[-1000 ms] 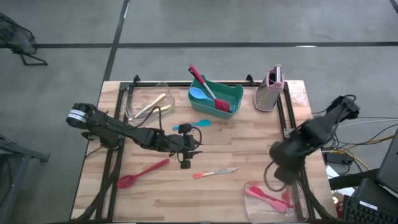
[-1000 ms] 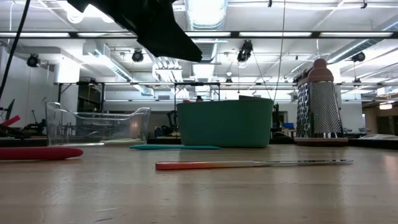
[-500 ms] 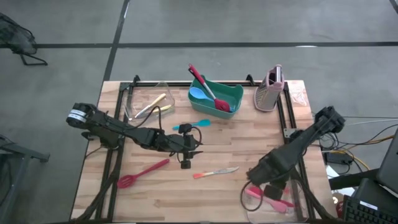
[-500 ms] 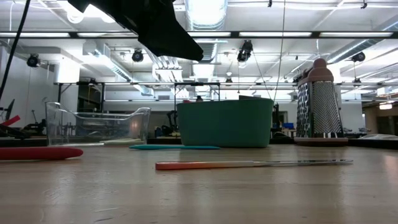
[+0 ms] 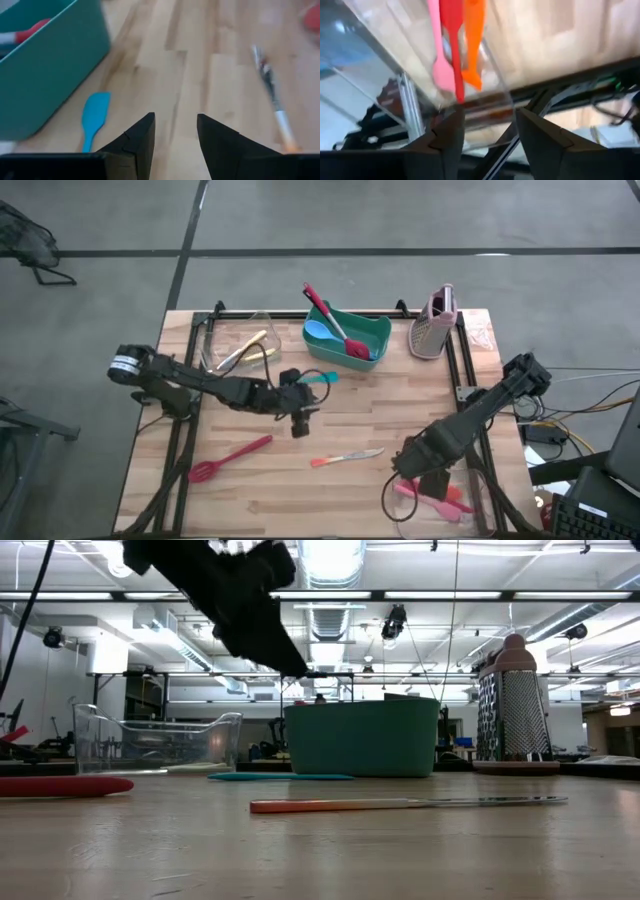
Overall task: Pick & Place Kitchen Items
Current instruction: Put the blue spatula into the bottom transparent bin
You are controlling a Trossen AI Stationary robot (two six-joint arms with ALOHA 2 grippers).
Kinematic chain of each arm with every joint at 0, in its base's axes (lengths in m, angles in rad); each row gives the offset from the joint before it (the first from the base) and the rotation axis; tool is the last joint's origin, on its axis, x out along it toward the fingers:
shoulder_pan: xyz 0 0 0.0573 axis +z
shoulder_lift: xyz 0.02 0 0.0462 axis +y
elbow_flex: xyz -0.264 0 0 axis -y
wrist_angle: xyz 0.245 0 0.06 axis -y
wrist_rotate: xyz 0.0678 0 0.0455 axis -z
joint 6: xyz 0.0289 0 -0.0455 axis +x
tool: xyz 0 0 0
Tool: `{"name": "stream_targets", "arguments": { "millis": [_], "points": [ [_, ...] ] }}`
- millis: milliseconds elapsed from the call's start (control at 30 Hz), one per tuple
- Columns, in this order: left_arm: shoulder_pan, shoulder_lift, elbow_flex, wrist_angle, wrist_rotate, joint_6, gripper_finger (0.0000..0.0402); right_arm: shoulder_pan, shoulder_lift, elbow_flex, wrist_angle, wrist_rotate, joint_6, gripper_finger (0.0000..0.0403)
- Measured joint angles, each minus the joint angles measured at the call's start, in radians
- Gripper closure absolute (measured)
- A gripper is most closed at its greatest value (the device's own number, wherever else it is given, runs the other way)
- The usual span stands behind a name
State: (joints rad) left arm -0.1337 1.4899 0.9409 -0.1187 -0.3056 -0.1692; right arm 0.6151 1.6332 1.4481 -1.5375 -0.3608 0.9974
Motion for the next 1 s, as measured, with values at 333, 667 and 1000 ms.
{"name": "stream_targets", "arguments": {
  "millis": [333, 667, 1000],
  "points": [
    [0.230, 0.058, 0.000, 0.015, 0.258, 0.044, 0.0250, 0.002, -0.112, 0.012, 0.023, 0.491, 0.016, 0.0154],
    [0.264, 0.233, 0.063, 0.065, 0.265, 0.131, 0.0250, 0.006, -0.131, 0.010, 0.080, 0.752, -0.085, 0.0125],
    [0.329, 0.377, 0.181, 0.028, 0.257, 0.122, 0.0194, 0.011, -0.127, 0.004, 0.096, 0.784, -0.093, 0.0131]
  ]
}}
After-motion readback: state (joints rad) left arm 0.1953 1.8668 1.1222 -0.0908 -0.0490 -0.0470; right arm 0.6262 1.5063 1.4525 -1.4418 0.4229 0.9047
